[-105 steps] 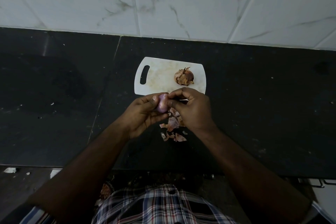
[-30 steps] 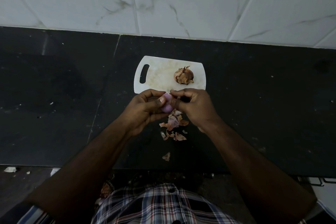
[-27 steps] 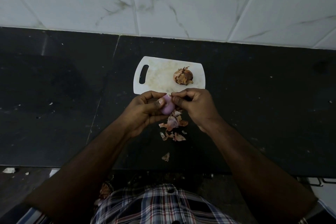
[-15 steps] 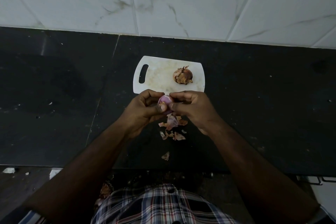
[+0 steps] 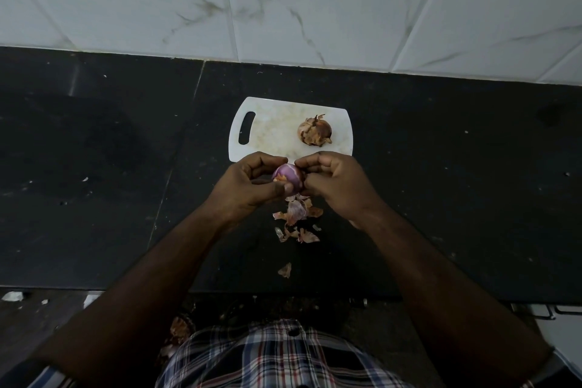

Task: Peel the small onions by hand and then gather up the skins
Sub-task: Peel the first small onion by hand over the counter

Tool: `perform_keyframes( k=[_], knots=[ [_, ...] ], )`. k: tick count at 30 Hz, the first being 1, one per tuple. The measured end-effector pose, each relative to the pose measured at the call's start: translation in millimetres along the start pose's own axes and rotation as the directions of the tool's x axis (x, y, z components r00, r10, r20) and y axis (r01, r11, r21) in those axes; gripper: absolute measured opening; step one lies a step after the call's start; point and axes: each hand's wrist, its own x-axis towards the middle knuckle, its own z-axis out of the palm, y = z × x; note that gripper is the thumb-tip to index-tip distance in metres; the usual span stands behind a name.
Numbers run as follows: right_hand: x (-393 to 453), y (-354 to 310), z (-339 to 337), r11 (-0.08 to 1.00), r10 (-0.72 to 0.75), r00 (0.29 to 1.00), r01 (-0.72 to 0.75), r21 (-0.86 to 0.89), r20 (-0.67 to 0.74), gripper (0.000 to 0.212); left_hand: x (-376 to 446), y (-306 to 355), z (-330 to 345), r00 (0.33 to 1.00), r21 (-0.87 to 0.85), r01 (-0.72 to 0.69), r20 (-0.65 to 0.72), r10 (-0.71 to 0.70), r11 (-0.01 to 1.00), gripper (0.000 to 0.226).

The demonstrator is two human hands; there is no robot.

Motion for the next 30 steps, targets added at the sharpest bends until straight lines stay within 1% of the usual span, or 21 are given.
perform_keyframes(
  k=[1, 4, 7, 11, 13, 16, 17, 20, 22, 24, 28, 30],
  knots=[
    [-0.4, -0.1, -1.4, 1.0, 0.004, 1.0, -0.005, 0.023, 0.017, 0.03, 0.3, -0.1, -0.4, 1.0, -0.003, 0.002, -0.001, -0.002, 1.0, 0.04],
    [-2.2, -1.4, -2.1, 0.998, -0.043, 0.999, 0.043, -0.05, 0.003, 0.033, 1.1, -0.9, -0.9, 1.0, 0.005, 0.012, 0.01, -0.012, 1.0, 0.043],
    [-2.7, -3.7, -1.4, 0.993, -0.062, 0.998, 0.061, -0.103, -0.007, 0.033, 2.2, -1.0, -1.3, 1.0, 0.044, 0.013, 0.012, -0.014, 0.999, 0.044],
    [-1.9, -1.7, -0.6, 0.975, -0.12, 0.99, 0.105, -0.198, -0.067, 0.028, 1.1, -0.4, 3.8, 0.999, 0.035, 0.012, 0.037, -0.013, 0.999, 0.041],
    [-0.5, -0.5, -2.3, 0.981, -0.107, 0.992, 0.095, -0.168, -0.061, 0.029, 2.1, -0.2, 4.1, 0.999, 0.018, 0.013, 0.033, -0.014, 1.0, 0.04],
    [-0.1, 0.3, -7.3, 0.999, -0.036, 0.999, 0.036, -0.004, -0.012, 0.029, 4.6, -0.2, 0.7, 0.999, -0.063, 0.036, 0.024, -0.035, 0.997, 0.043],
    [-0.7, 0.5, -8.1, 0.999, -0.036, 0.999, 0.036, 0.015, -0.003, 0.03, 5.0, -0.6, -0.5, 0.999, -0.095, 0.044, 0.024, -0.042, 0.995, 0.045],
    [-3.2, 2.5, -4.7, 0.995, -0.091, 0.994, 0.088, -0.04, -0.059, 0.03, 5.1, -2.1, -1.9, 0.998, -0.149, 0.063, 0.022, -0.06, 0.987, 0.047],
    [-4.0, 2.5, -1.0, 0.991, -0.114, 0.985, 0.105, -0.08, -0.128, 0.023, 5.2, -3.1, -1.7, 0.998, -0.15, 0.062, 0.007, -0.062, 0.987, 0.048],
    [-3.5, 2.6, 1.8, 0.984, -0.134, 0.977, 0.112, -0.14, -0.164, 0.018, 4.3, -3.1, -1.5, 0.998, -0.147, 0.065, 0.004, -0.065, 0.987, 0.047],
    [-3.1, 6.6, 1.2, 0.969, -0.125, 0.976, 0.082, -0.232, -0.18, 0.015, 0.7, 0.2, -2.0, 0.997, -0.193, 0.076, 0.023, -0.072, 0.978, 0.047],
    [-2.8, 9.3, -2.8, 0.959, -0.086, 0.986, 0.042, -0.281, -0.144, 0.015, -0.9, 1.3, -3.7, 0.997, -0.21, 0.073, 0.031, -0.068, 0.975, 0.048]
  ],
)
